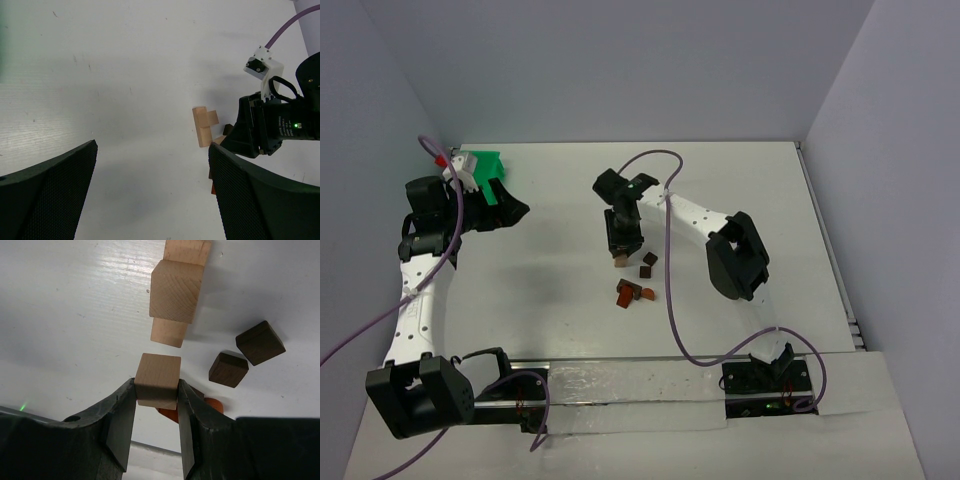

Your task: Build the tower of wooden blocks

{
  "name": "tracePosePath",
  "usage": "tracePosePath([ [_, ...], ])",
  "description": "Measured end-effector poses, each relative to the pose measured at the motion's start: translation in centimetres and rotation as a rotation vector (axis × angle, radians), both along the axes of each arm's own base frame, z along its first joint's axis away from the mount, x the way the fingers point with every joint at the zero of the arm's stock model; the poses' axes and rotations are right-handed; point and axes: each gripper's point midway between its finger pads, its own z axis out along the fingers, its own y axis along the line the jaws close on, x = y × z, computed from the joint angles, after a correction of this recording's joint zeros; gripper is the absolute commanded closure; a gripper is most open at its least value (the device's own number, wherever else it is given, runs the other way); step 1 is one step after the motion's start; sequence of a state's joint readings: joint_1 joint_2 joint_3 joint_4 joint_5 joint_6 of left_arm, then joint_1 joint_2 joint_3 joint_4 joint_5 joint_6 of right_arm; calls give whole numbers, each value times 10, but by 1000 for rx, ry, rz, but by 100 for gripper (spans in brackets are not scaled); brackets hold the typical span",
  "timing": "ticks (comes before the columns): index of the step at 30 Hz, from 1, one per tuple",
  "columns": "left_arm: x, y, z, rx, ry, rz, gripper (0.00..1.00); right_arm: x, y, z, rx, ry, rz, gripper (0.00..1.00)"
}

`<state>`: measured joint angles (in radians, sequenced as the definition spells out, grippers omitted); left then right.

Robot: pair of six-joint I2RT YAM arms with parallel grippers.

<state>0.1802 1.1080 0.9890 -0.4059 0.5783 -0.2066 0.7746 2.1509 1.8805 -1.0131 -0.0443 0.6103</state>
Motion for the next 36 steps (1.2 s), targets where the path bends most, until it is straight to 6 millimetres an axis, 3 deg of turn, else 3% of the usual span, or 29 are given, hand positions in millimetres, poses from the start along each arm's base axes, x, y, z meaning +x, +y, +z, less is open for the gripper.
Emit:
tracePosePath([
  [14, 0, 0, -1, 0, 2, 0, 2, 4, 6, 11, 32, -14, -26, 100],
  [19, 1, 0, -1, 1, 0, 2, 2, 6, 0, 16, 13, -47, -49, 100],
  [29, 0, 0, -5, -3, 8, 4, 1, 9, -1, 16, 5, -56, -63, 100],
  [36, 1, 0, -5, -8, 8, 7, 1, 10, 1, 4, -9, -36, -62, 100],
])
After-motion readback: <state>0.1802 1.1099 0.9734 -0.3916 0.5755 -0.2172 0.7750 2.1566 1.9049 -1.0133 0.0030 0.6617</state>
